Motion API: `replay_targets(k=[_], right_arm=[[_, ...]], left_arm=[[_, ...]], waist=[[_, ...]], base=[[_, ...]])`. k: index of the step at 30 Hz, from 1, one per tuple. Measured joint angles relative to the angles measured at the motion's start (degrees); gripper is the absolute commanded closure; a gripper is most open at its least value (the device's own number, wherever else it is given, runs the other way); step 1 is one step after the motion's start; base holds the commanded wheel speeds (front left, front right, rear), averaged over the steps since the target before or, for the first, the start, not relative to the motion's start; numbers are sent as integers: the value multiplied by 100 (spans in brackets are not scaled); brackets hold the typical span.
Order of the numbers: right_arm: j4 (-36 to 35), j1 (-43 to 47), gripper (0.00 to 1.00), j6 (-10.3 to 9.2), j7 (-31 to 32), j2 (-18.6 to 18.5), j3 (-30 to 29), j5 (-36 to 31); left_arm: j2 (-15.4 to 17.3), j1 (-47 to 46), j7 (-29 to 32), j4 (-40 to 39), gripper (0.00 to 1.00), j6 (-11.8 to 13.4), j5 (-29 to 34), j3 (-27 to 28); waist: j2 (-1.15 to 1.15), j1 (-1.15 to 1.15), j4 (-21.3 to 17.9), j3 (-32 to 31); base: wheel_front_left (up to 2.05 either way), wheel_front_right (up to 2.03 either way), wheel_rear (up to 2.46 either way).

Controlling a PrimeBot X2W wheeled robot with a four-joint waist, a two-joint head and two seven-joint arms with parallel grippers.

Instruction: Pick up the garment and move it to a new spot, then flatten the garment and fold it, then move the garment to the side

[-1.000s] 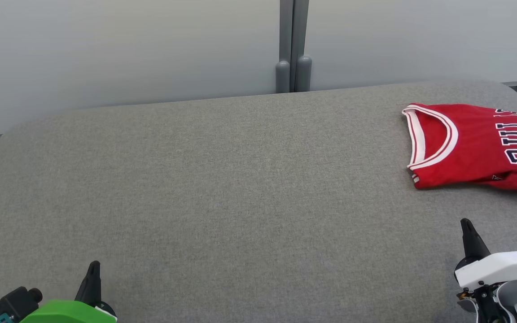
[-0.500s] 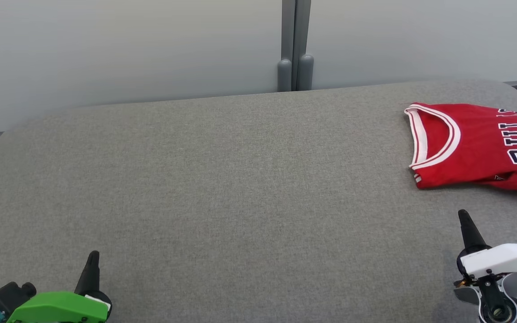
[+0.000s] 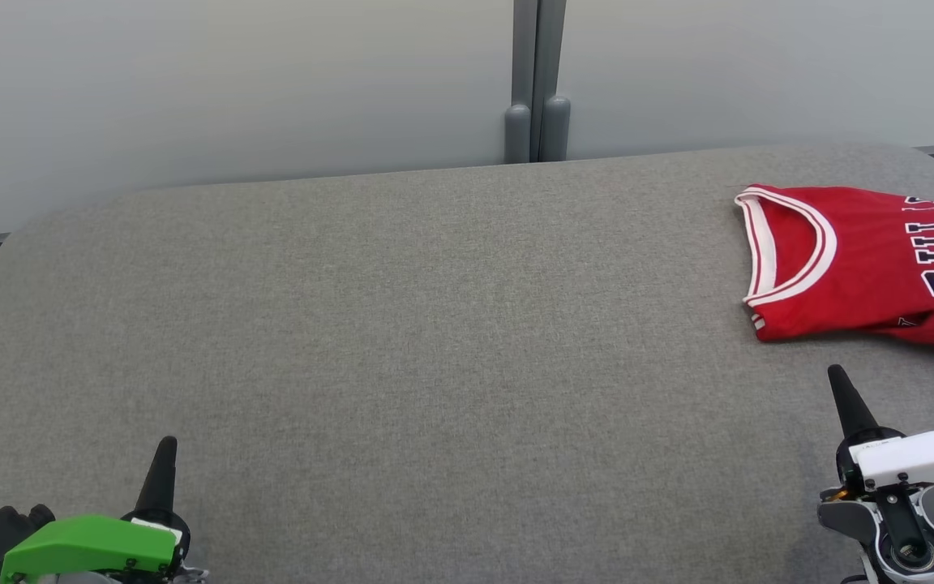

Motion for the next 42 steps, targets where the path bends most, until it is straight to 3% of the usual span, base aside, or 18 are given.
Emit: replay_targets(k=[33,42], right_arm=[[78,-349,100,407,600,426,-605,2143],[85,-350,100,424,624,464,-622,2199]], left_arm=[[-328,-414,625,20,100,-370,-1828,570],[-339,-436,635,22,100,-412,-1934,604]], waist=[[0,0,72,58],[0,0,73,58]], base=[[0,0,0],[0,0,0]])
